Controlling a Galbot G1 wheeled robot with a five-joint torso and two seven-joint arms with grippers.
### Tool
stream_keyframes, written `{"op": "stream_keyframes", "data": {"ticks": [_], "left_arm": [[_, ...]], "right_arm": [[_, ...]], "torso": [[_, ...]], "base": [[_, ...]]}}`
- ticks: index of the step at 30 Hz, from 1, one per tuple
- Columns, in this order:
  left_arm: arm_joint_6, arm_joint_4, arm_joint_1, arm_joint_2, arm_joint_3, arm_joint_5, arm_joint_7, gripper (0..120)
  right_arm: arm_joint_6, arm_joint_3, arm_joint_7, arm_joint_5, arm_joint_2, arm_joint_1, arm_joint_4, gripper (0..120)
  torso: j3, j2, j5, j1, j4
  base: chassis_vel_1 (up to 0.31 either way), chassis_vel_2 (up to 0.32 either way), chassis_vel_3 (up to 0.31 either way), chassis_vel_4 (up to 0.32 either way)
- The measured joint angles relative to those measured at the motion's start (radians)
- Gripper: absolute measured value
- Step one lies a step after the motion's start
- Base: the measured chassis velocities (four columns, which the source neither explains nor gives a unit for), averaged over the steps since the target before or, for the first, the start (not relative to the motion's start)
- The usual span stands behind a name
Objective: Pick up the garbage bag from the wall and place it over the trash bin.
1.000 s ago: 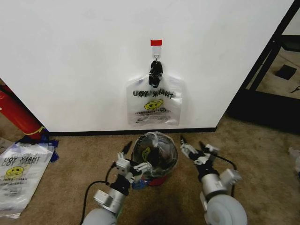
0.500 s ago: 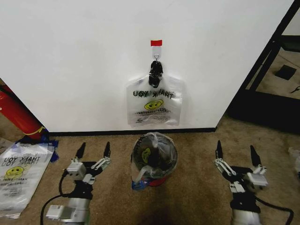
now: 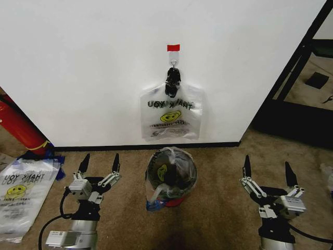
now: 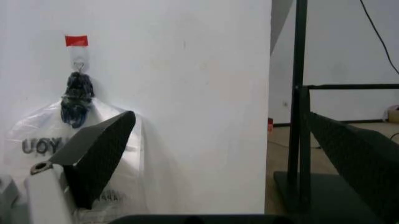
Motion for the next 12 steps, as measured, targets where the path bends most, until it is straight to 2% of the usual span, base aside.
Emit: {"op": "stream_keyframes", "data": {"ticks": [12], "left_arm": [[0.009, 0.002, -0.001, -0.016, 0.013, 0.042, 0.0, 100]], "right_arm": [[0.004, -0.067, 0.024, -0.058, 0.013, -0.019, 0.018, 100]], "torso": [[0.0, 0.0, 0.0, 0.0, 0.0]], "base": [[0.0, 0.0, 0.0, 0.0]]}}
